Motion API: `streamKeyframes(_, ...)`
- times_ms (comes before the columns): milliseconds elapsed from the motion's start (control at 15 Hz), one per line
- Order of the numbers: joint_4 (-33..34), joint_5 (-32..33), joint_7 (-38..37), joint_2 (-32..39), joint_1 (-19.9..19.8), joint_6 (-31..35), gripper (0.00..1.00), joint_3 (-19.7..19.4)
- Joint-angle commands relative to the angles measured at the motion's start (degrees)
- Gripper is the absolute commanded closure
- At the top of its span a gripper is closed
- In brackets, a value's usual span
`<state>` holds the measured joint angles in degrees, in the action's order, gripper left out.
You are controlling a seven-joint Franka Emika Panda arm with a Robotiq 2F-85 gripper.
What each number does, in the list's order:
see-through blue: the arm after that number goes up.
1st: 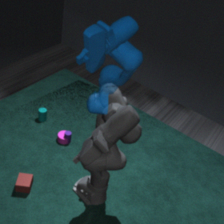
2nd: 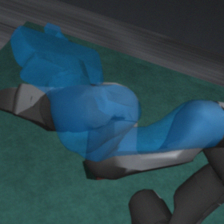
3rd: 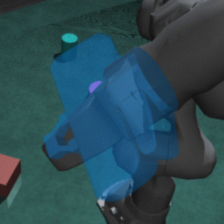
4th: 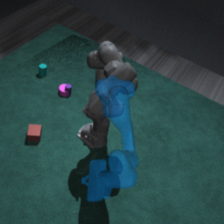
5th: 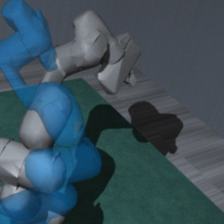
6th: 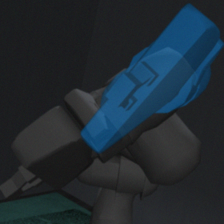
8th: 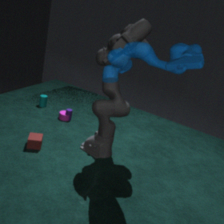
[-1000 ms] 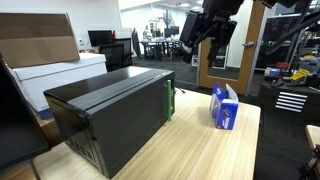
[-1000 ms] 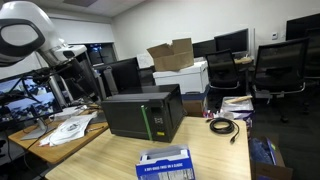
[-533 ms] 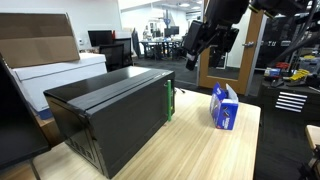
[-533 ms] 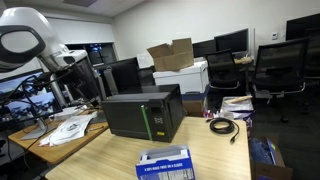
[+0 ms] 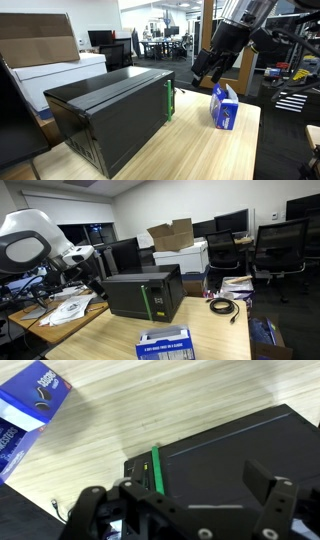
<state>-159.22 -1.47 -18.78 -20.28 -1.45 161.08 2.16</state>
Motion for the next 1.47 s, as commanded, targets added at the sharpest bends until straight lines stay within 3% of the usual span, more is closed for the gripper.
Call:
streamKeyframes(0, 0.04, -2.07, 8.24, 4.48, 0.92, 4.44, 0.00, -3.18)
streamKeyframes(267, 2.41, -3.97, 16.53, 10.89, 2.25, 9.34, 0.00, -7.14)
streamKeyframes(400, 4.53, -7.21, 21.26, 14.72, 5.09, 13.22, 0.00, -10.41)
streamKeyframes(600, 8.18, -17.06, 30.76, 18.34, 11.01, 15.53, 0.00, -14.05)
streamKeyframes(867, 15.09, -33.69, 47.07, 22.29, 14.95, 15.50, 0.00, -14.04)
streamKeyframes(1133, 24.28, -45.58, 65.14, 29.53, 11.51, 12.25, 0.00, -12.24)
streamKeyframes(1400, 31.20, -46.28, 76.85, 40.04, 4.33, 9.33, 0.00, -11.20)
